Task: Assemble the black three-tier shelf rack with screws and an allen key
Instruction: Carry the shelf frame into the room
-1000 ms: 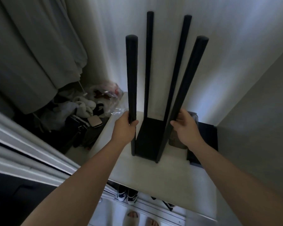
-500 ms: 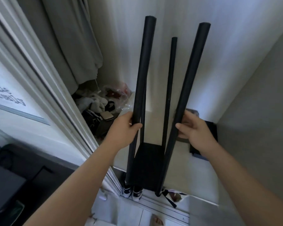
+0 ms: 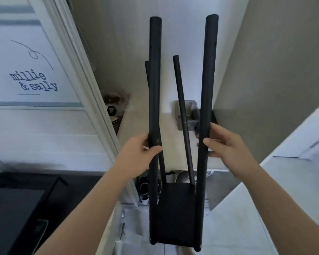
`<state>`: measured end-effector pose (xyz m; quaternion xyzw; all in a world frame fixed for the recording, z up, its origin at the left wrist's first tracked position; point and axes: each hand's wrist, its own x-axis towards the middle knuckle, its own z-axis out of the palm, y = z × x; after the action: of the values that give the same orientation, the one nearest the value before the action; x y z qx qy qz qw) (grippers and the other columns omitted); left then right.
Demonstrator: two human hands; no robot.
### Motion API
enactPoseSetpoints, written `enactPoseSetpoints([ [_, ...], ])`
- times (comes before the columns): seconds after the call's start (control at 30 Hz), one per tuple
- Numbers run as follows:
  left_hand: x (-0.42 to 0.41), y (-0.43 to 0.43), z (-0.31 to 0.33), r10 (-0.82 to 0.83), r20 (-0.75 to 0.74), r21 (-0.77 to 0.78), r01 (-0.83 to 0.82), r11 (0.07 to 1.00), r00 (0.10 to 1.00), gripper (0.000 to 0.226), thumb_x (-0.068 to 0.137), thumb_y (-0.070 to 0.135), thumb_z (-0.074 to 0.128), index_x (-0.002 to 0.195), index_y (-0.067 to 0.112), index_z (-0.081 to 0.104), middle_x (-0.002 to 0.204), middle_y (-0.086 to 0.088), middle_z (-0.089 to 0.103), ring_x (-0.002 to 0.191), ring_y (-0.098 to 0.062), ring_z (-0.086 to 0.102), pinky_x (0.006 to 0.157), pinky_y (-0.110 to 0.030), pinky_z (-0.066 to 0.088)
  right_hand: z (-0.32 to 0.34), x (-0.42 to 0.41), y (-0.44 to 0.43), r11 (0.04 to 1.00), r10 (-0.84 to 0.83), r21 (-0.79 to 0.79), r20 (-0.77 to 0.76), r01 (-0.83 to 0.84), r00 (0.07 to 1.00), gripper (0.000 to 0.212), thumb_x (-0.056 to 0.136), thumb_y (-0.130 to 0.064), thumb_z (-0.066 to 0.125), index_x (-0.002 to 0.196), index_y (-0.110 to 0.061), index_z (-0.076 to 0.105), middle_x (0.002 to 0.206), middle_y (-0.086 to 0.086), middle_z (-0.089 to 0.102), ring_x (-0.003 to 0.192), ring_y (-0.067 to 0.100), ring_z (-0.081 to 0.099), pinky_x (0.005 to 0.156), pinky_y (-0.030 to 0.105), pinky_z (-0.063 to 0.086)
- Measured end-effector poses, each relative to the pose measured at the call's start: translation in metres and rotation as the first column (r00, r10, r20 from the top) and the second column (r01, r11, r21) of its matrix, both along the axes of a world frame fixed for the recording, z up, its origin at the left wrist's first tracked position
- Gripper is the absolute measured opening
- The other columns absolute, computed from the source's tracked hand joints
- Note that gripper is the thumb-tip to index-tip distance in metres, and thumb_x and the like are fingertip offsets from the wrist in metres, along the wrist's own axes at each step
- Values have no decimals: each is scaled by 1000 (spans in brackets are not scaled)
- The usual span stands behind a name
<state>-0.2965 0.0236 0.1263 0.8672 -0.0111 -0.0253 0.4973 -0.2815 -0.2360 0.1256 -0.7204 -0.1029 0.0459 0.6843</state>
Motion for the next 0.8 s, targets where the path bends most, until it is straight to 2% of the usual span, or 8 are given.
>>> enactPoseSetpoints([
  [0.13, -44, -6, -2, -57, -59, -15, 56, 998, 997, 13, 93, 26, 70, 98, 36, 64, 91, 12, 73, 77, -4, 71, 80, -34, 61, -6, -56, -10, 998, -47, 30, -27, 48, 999, 54, 98, 6, 56, 116, -44, 71, 102, -2, 75, 92, 18, 73, 72, 25, 60],
  [0.27, -80, -22, -17, -113, -121, -9, 113, 994, 986, 14, 93, 25, 69, 99, 35, 64, 90, 11, 74, 81, -6, 71, 82, -37, 60, -24, -106, -30, 997, -60, 32, -72, 63, 996, 55, 99, 5, 56, 113, -45, 75, 104, 11, 70, 90, 16, 72, 72, 26, 60],
  [0.43, -128, -55, -45, -135, -184, -3, 137, 991, 974, 13, 92, 25, 70, 94, 37, 64, 85, 18, 74, 83, -5, 71, 85, -38, 59, -49, -166, -67, 996, -83, 15, -166, 87, 983, 47, 99, 4, 55, 123, -33, 71, 96, -2, 73, 89, 16, 74, 75, 28, 61],
  [0.5, -148, -73, -56, -127, -207, 1, 130, 992, 970, 13, 92, 25, 70, 94, 37, 63, 86, 13, 74, 85, -9, 71, 85, -41, 59, -58, -189, -86, 994, -102, 9, -196, 106, 975, 47, 99, 5, 56, 127, -30, 69, 99, 0, 74, 94, 20, 74, 76, 29, 61],
  [0.63, -192, -117, -79, -95, -288, 6, 101, 995, 953, 11, 91, 25, 71, 99, 28, 64, 92, 3, 73, 87, -15, 71, 82, -42, 60, -73, -240, -131, 996, -94, -10, -247, 94, 964, 49, 99, 4, 57, 124, -35, 69, 106, 5, 71, 95, 24, 72, 78, 29, 61],
  [0.8, -242, -177, -108, -118, -355, -2, 126, 992, 927, 16, 90, 27, 72, 103, 25, 63, 93, 3, 71, 84, -11, 71, 73, -34, 62, -88, -304, -193, 991, -135, -14, -284, 136, 949, 59, 98, 6, 57, 116, -49, 71, 108, 1, 73, 97, 23, 73, 78, 27, 60],
])
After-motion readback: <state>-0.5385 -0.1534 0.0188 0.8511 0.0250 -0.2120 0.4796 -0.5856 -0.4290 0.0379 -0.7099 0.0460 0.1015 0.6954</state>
